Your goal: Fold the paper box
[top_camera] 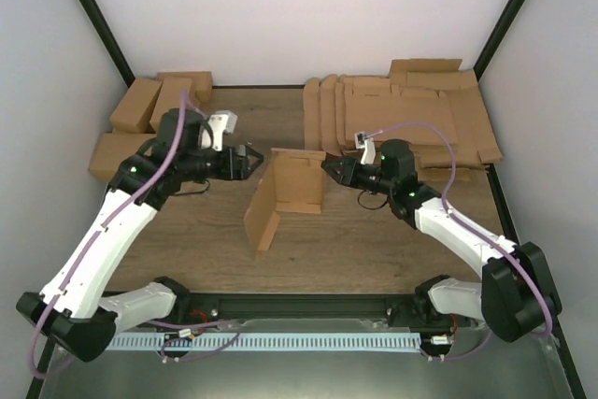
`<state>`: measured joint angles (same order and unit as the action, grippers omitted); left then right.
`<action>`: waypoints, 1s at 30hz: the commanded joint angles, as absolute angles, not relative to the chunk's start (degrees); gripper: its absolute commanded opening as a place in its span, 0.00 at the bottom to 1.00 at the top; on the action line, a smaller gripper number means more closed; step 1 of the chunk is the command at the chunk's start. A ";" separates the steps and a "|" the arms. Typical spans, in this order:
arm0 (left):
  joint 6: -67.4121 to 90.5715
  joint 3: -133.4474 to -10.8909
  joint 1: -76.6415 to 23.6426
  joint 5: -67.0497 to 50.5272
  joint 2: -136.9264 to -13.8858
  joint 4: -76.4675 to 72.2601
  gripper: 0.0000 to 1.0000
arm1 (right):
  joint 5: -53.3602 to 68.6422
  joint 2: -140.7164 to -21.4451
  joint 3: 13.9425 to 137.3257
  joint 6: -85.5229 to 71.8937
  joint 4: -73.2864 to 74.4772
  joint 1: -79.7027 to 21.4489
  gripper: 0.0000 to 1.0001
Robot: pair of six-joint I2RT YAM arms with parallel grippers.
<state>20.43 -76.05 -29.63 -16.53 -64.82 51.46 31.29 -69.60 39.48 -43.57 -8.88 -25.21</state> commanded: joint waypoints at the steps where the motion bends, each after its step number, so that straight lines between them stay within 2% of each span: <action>1: 22.46 -70.37 -21.40 -28.79 -63.94 44.59 0.68 | 31.78 -69.92 42.48 -41.59 -6.88 -24.93 0.30; 4: 23.95 -63.50 -15.90 -38.97 -64.77 37.92 0.62 | 31.82 -70.18 42.87 -41.35 -6.58 -24.87 0.30; 7: 25.31 -59.49 -14.43 -43.46 -66.22 31.99 0.61 | 32.12 -70.22 42.96 -41.10 -6.46 -24.85 0.30; 12: 25.86 -57.54 -14.41 -46.45 -70.13 25.67 0.60 | 32.79 -70.71 43.48 -40.28 -6.15 -24.87 0.30; 18: 26.15 -56.95 -14.50 -49.57 -74.80 21.51 0.50 | 34.34 -71.83 44.25 -39.58 -6.21 -24.92 0.30; 30: 26.19 -56.62 -14.75 -49.84 -79.25 18.43 0.37 | 36.49 -73.31 44.37 -38.70 -6.73 -24.93 0.30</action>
